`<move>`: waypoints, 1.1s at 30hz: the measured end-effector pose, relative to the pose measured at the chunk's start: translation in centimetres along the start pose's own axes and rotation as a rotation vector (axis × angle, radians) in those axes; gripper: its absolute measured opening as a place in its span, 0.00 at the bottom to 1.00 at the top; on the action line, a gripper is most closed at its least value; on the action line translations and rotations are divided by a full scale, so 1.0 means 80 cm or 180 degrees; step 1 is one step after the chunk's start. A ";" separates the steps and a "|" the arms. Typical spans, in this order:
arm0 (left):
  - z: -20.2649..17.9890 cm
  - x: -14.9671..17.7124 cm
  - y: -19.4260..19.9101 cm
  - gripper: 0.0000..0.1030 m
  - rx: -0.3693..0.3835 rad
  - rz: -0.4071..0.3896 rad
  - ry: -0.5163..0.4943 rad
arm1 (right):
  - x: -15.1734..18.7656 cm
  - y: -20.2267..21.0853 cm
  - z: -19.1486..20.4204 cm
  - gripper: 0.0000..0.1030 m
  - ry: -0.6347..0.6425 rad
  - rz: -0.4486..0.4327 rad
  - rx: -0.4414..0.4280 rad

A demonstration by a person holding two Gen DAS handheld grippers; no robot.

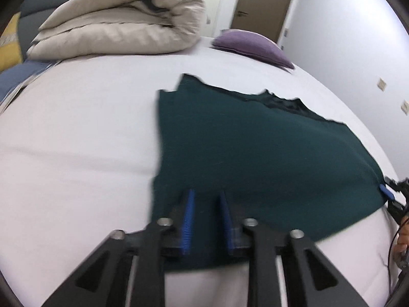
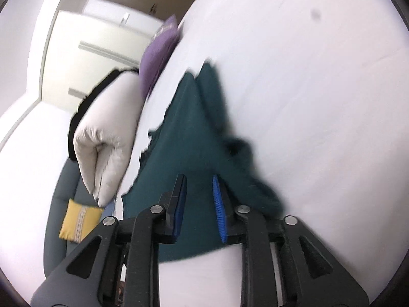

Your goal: Fold small clothes

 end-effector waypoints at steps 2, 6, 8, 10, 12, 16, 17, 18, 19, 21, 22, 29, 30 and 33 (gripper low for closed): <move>0.004 -0.005 0.020 0.32 -0.0103 -0.0099 0.0072 | 0.003 0.014 0.013 0.28 0.0074 -0.0065 0.0025; -0.034 -0.026 0.042 0.49 -0.0109 -0.0296 -0.0128 | 0.039 0.006 0.094 0.36 0.0399 0.0114 -0.0319; -0.059 -0.035 0.033 0.49 -0.0099 -0.0286 -0.0282 | 0.081 -0.014 0.138 0.41 0.0668 0.0437 -0.0458; -0.076 -0.045 0.014 0.49 -0.0082 -0.0247 -0.0339 | 0.127 -0.045 0.169 0.41 0.0829 0.0718 -0.0534; -0.084 -0.054 -0.004 0.50 -0.0138 -0.0186 -0.0399 | 0.144 -0.077 0.192 0.41 0.0918 0.0816 -0.0572; -0.079 -0.067 -0.062 0.50 -0.0371 0.0078 -0.0467 | 0.127 -0.136 0.210 0.42 0.0701 0.0944 -0.0628; -0.073 -0.065 -0.076 0.50 -0.0413 0.0172 -0.0446 | 0.118 -0.150 0.212 0.43 0.0736 0.0934 -0.0595; -0.066 -0.064 -0.087 0.51 -0.0438 0.0227 -0.0404 | 0.112 -0.163 0.215 0.43 0.0767 0.0943 -0.0562; -0.059 -0.063 -0.096 0.54 -0.0445 0.0237 -0.0374 | 0.103 -0.180 0.214 0.42 0.0793 0.0945 -0.0483; -0.058 -0.062 -0.100 0.55 -0.0435 0.0229 -0.0391 | 0.079 -0.208 0.206 0.42 0.0712 0.0917 -0.0423; -0.058 -0.062 -0.100 0.55 -0.0434 0.0220 -0.0422 | 0.064 -0.224 0.212 0.42 0.0681 0.0888 -0.0441; -0.055 -0.060 -0.101 0.56 -0.0413 0.0211 -0.0447 | -0.055 -0.208 0.150 0.40 0.0326 0.0352 -0.0277; -0.054 -0.060 -0.101 0.56 -0.0416 0.0203 -0.0452 | -0.068 -0.202 0.140 0.40 0.0284 0.0276 -0.0241; -0.057 -0.058 -0.101 0.56 -0.0438 0.0187 -0.0475 | -0.095 -0.162 0.113 0.41 0.0198 0.0017 -0.0158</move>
Point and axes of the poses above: each gripper's, at about its wrist camera, not at the fingertips, and y roughly against the way its jaws point, z to its left, x to its underside, the point moved 9 cm from there along -y, roughly the way its jaws point, and after that the axes turned 8 degrees about x, right-handed, at the moved point
